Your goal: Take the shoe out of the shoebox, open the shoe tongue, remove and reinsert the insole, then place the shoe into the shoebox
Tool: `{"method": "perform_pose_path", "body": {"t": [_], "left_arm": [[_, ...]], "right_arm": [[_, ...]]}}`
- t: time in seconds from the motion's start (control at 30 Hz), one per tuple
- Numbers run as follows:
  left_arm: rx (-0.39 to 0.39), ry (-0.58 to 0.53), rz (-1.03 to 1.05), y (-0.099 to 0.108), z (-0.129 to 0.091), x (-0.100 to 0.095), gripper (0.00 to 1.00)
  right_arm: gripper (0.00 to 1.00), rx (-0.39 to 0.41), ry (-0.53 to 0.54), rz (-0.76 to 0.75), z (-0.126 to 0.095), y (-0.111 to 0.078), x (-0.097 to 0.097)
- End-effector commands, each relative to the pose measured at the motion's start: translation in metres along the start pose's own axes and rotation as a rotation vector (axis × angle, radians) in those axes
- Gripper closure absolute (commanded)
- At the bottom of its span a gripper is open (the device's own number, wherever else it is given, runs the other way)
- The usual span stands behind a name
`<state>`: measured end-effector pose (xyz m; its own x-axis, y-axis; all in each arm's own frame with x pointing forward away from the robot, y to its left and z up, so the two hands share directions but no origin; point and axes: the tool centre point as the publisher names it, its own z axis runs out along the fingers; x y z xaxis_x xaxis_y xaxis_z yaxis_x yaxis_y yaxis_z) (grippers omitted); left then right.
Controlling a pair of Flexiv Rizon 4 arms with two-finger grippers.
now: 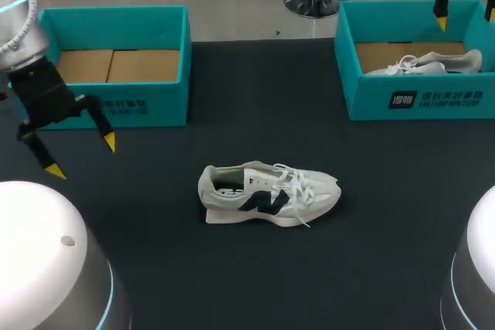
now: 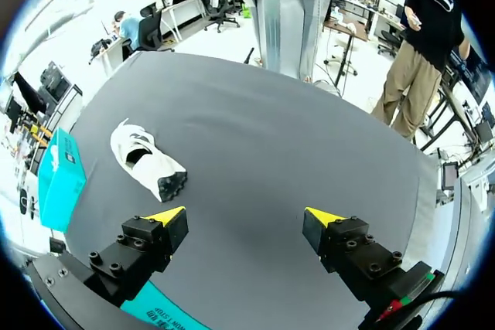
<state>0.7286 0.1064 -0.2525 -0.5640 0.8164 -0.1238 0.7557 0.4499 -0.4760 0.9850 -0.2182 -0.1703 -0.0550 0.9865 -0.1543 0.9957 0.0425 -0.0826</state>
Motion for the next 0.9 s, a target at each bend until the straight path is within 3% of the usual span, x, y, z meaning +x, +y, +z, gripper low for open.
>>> {"method": "perform_pose_path", "body": {"t": [0.03,0.23,0.33,0.9], "left_arm": [[0.210,-0.673,-0.321,0.002,0.006,0.008,0.00],[0.313,-0.747,-0.434,0.004,0.016,-0.006,0.00],[0.362,-0.699,-0.448,0.006,0.025,-0.018,0.00],[0.338,-0.714,-0.446,0.007,0.029,-0.018,0.00]], "right_arm": [[0.00,0.000,0.000,0.000,0.000,0.000,0.000],[0.00,0.000,0.000,0.000,0.000,0.000,0.000],[0.00,0.000,0.000,0.000,0.000,0.000,0.000],[0.00,0.000,0.000,0.000,0.000,0.000,0.000]]}}
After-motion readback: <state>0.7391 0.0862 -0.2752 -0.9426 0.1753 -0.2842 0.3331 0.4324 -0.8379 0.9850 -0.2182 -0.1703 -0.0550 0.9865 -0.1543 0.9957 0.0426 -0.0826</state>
